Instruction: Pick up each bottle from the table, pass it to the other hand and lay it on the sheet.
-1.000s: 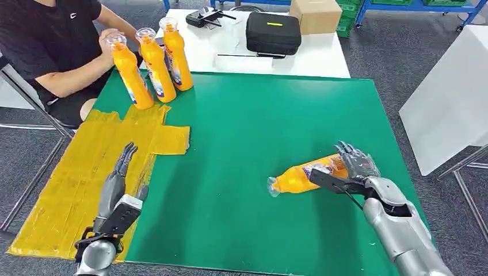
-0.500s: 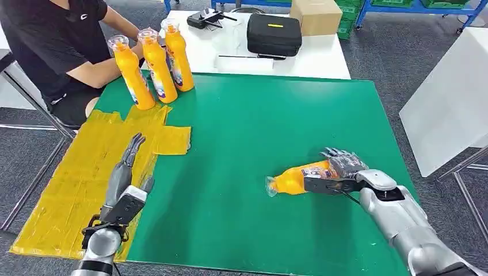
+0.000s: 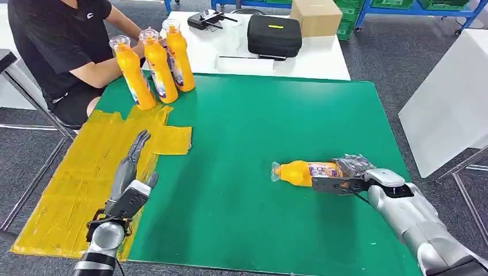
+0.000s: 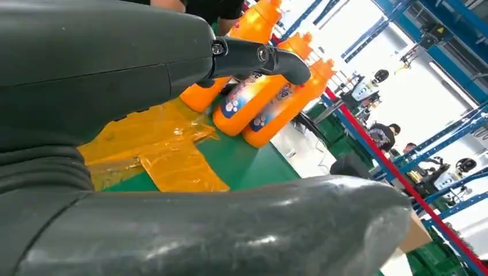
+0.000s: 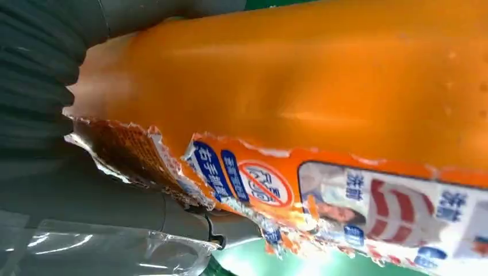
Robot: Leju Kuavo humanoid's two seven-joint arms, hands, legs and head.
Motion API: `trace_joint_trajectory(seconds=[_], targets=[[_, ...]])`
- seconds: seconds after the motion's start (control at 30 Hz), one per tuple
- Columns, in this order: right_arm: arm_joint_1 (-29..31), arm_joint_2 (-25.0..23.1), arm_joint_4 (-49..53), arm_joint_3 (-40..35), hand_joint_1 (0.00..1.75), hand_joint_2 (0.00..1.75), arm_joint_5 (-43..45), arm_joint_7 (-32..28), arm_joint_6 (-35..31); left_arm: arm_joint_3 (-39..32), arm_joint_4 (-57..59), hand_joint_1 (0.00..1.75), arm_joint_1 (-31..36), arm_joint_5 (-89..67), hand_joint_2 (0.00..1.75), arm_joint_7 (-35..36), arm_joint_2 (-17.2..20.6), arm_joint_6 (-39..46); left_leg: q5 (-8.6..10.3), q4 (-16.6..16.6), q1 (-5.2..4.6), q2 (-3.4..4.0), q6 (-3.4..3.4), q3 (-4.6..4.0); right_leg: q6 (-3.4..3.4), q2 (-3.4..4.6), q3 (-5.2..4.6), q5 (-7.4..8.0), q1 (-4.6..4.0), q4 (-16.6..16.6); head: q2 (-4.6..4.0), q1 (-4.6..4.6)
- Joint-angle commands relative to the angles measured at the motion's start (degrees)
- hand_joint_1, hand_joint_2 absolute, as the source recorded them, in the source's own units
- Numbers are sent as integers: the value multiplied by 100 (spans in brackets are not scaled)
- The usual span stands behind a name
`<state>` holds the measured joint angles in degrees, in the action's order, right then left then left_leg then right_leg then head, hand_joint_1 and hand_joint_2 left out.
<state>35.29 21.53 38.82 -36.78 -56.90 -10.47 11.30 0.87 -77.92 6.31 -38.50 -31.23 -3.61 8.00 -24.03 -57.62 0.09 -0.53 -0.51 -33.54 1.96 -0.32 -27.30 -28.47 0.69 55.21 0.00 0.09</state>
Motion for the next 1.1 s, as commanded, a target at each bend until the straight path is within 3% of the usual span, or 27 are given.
trace_joint_trajectory(seconds=[0.03,0.07,0.17,0.2,0.23,0.3,0.33,0.5,0.63,0.8,0.97,1.1], targets=[[-530,-764,-226,533,175,175,640,188,-1087,-117,-396,0,-262,1675,175,285,-242,-1361,9,13,12,-5,6,-2,-10,-7,4,12,-13,-22,0,0],[-719,-984,204,931,175,175,977,-48,-1460,-196,-579,0,-468,2420,175,472,-347,-1865,2,8,14,6,6,7,-8,5,11,9,-16,-19,0,2],[-1234,-1182,1409,1235,175,175,1029,221,-1341,-135,-1059,0,-1033,2914,175,576,-321,-2134,-5,13,14,67,7,6,-9,64,30,19,-20,-15,0,0],[-1423,-1308,1775,1444,175,175,1254,-74,-1433,-131,-1122,0,-1149,3154,175,553,-337,-2256,-9,7,9,65,5,11,4,60,54,16,-18,-7,0,4],[-1863,-1578,2432,2028,175,175,2376,-916,-899,-118,-1219,0,-1235,3714,175,471,-442,-2580,-10,9,10,84,8,7,-1,82,46,19,-20,-6,0,2],[-2669,-1828,3617,2482,175,175,3099,-1060,-473,170,-1422,0,-1313,4212,175,674,-662,-2807,-8,11,11,83,9,9,-15,82,46,25,-23,-10,0,-7],[-2887,-2011,3948,2565,175,175,3058,-1009,-461,463,-1473,0,-1299,4190,175,802,-753,-2660,-7,10,16,62,11,-2,-19,61,37,22,-28,-13,0,0],[-2914,-2229,4060,2445,175,175,2990,-1003,-391,1048,-1391,0,-1187,4222,175,951,-726,-2393,5,1,20,-21,7,-52,-17,-22,-43,9,-21,6,0,-7],[-2837,-2194,3928,2470,175,175,2995,-1014,-393,1040,-1368,0,-1171,4277,175,925,-633,-2361,1,6,19,23,5,-81,-13,13,-42,18,-26,2,0,-2],[-2846,-2203,3951,2455,175,175,2993,-1077,-349,1081,-1377,0,-1172,4285,175,923,-606,-2386,13,7,12,20,4,-75,-13,7,-24,19,-14,1,0,0],[-3029,-2349,4429,1955,175,175,2825,-1059,-304,1268,-1355,0,-1178,4346,175,916,-630,-2301,10,5,12,24,6,-77,-16,12,-30,18,-15,3,0,2],[-2855,-2409,4192,1753,175,175,2771,-923,-326,1213,-1272,0,-1065,4448,175,912,-670,-2331,11,8,13,31,5,-74,-15,17,-27,21,-17,0,0,0]])
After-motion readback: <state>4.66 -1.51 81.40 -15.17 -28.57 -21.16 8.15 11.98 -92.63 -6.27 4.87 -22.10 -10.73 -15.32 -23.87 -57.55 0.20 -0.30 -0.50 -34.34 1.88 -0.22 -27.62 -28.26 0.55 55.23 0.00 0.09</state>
